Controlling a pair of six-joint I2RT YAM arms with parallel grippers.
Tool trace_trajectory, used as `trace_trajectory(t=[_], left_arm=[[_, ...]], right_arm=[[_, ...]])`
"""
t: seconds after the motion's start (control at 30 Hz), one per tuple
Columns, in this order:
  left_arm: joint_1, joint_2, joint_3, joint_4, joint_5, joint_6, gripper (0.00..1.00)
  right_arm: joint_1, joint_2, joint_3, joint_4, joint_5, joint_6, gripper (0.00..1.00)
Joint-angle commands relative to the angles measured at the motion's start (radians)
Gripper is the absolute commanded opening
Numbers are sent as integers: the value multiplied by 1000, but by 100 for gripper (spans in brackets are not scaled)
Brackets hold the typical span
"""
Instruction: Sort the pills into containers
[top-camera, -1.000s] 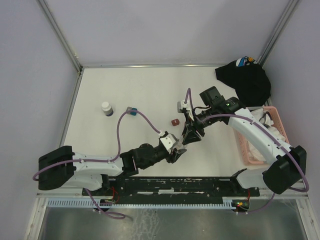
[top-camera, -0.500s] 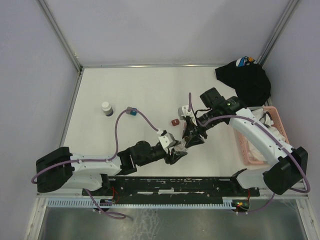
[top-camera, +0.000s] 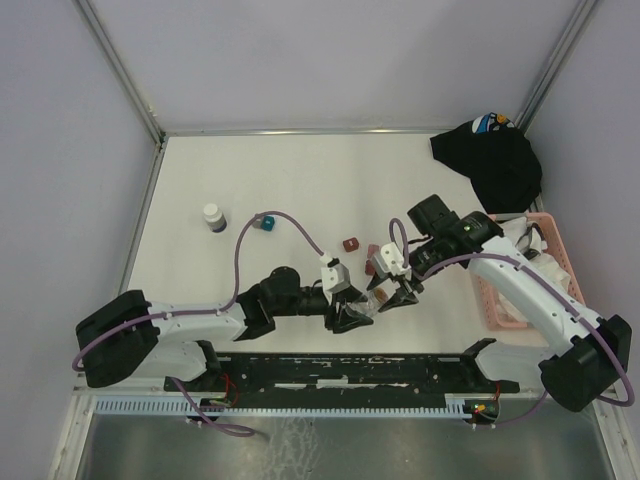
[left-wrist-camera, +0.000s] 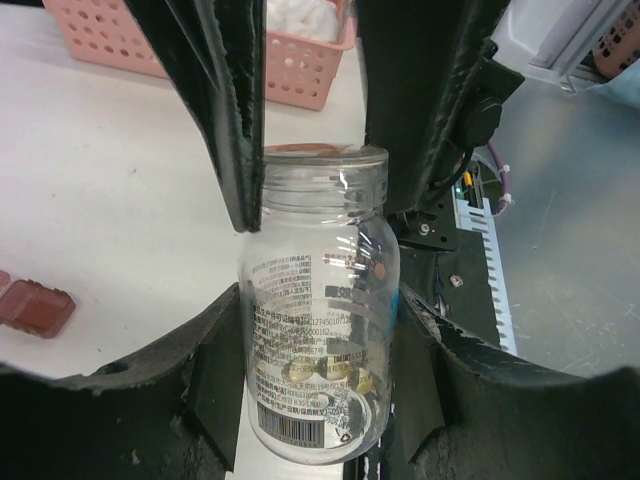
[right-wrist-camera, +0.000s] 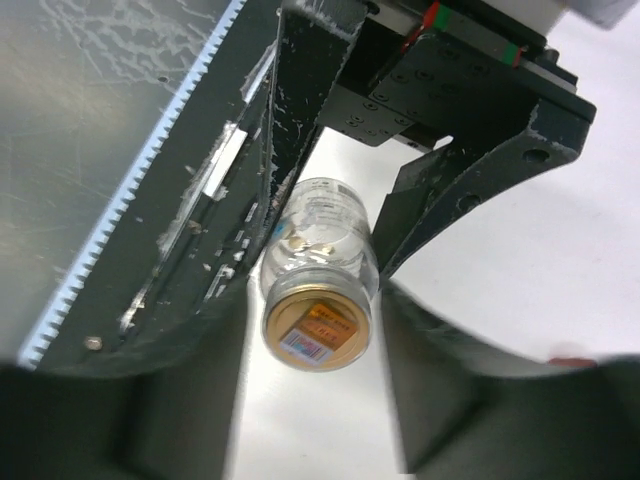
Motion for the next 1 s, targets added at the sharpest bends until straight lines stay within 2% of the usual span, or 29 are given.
trace_trajectory(t=[0.0,0.07,0.1,0.2,0.4,0.5,0.57,0.63,0.77,0.97], left_arm=[[6,18,16,-55,-1,19,3],[4,11,6,-52,-38,22,3],[4,6,1,-52,-65,23,3],[-8,-17,-12,-54,-168,24,3],[-77,-68,-26,-59,-428,74,3],[-90,-79,-30,-56,-473,86,3],[-94,-83,-33,-49,-478,85,3],[-95,-83,-33,-45,-483,88,3],[-96,-90,-35,-40,-497,87,3],[-96,-97,-39,-28,-519,88,3]], right_arm=[[-9,-4,56,8,-17,143,77],[-12,-4,92,25,-20,254,95],[-13,-3,108,20,-23,284,100],[-22,8,137,-24,-23,307,99],[-24,48,108,54,4,389,99],[-24,51,92,181,53,572,99],[-24,46,67,289,122,690,97],[-25,55,63,311,156,722,93],[-24,111,110,215,116,686,81],[-19,155,145,128,95,641,75]])
